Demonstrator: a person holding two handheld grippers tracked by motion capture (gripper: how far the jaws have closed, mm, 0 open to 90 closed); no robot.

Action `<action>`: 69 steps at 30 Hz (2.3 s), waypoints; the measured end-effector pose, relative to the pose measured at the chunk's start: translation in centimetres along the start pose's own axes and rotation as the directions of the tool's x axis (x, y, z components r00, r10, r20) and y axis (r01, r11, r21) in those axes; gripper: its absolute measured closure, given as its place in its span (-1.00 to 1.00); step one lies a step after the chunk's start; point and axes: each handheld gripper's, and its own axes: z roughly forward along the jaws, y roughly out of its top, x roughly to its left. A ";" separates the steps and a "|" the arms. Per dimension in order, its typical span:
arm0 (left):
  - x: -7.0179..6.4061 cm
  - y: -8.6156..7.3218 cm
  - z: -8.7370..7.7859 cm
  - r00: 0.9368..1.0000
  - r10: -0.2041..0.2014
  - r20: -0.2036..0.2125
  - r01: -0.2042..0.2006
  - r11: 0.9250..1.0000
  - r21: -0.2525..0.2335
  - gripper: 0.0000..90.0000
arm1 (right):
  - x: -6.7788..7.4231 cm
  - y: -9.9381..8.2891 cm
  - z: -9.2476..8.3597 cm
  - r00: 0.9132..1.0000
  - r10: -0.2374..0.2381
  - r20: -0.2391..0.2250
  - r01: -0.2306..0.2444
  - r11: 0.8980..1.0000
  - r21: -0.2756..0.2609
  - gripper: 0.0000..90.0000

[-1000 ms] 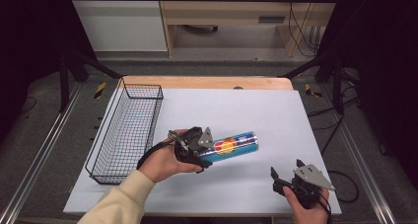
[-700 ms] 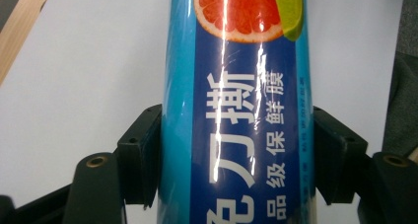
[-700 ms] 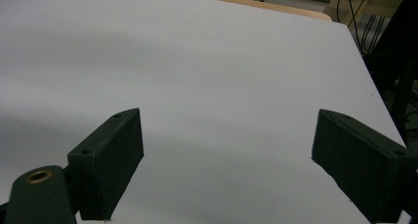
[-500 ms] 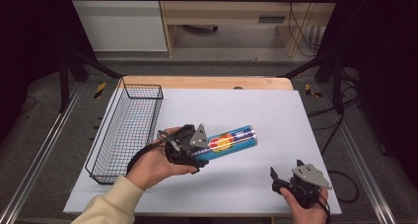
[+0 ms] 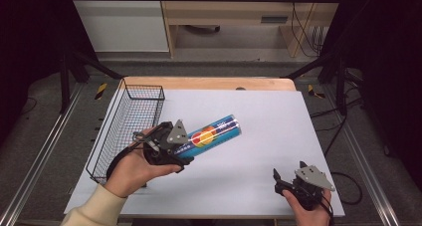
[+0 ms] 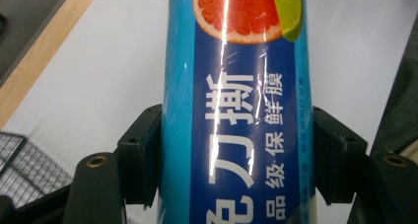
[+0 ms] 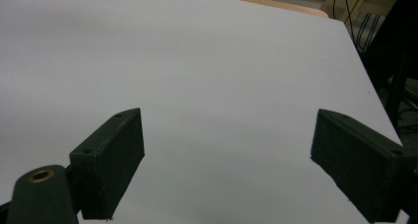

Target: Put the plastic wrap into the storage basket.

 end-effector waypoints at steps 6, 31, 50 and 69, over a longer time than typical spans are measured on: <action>1.2 -1.4 -1.3 0.998 -0.041 -0.038 0.041 0.999 0.005 -0.29 | -0.2 0.0 0.0 1.000 0.004 0.003 -0.004 1.000 0.000 -0.69; 3.5 -8.5 -7.2 0.972 -0.187 -0.143 0.186 0.982 -0.019 -0.29 | 0.6 0.0 -0.1 0.998 -0.043 0.036 0.042 0.999 0.015 -0.69; 3.7 -9.7 -7.6 0.954 -0.244 -0.173 0.245 0.969 -0.017 -0.29 | 1.1 0.3 -0.5 0.994 -0.088 0.069 0.089 0.996 -0.012 -0.67; 3.7 -10.0 -7.8 0.948 -0.262 -0.178 0.264 0.964 -0.011 -0.29 | 0.8 0.2 -0.2 0.997 -0.064 0.040 0.064 0.998 0.013 -0.71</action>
